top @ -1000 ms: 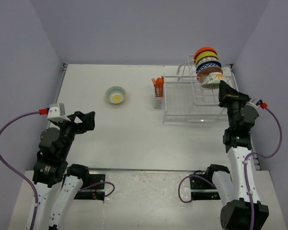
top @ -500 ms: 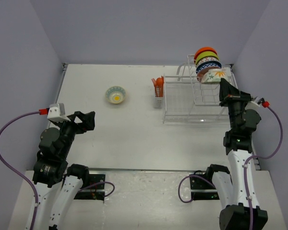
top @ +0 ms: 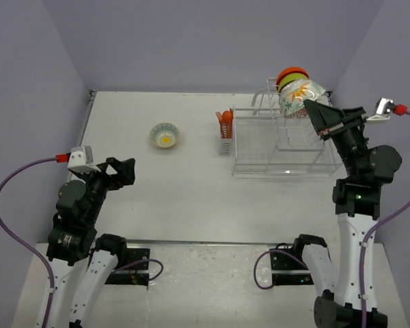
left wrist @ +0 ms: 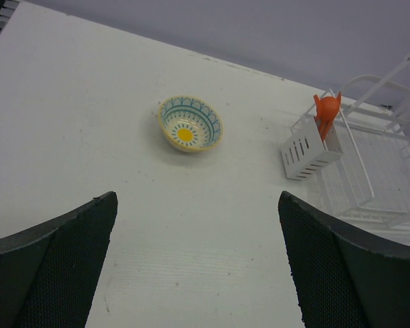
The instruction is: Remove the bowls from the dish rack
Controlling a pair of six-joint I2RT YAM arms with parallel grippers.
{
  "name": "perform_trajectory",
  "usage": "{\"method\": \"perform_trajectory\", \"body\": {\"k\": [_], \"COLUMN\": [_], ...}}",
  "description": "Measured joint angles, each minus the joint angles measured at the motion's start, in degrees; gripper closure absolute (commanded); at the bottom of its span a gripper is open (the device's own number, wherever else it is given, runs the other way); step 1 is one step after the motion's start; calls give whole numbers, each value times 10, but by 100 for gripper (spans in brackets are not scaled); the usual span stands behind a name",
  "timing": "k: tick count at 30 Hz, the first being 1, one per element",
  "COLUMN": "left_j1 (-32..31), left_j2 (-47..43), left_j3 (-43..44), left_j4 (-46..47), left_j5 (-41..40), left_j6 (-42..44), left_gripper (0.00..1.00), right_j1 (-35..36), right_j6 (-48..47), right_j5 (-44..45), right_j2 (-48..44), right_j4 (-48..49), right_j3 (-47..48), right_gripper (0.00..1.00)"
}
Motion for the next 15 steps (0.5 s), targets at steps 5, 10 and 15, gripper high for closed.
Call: {"method": "perform_trajectory", "body": {"k": [5, 10, 15], "left_j1": [0, 0, 0], "left_j2": [43, 153, 289], "left_j3": [43, 197, 370], "left_j4": [-17, -31, -38], "left_j5": [1, 25, 76], "left_j6": [-4, -11, -12], "left_gripper": [0, 0, 1], "right_j1": [78, 253, 363], "right_j6": [-186, -407, -571], "right_j5": [-93, -111, -75], "right_j2": [67, 125, 144], "right_j4": [-79, -240, -351], "right_j3": [137, 239, 257], "right_gripper": [100, 100, 100]}}
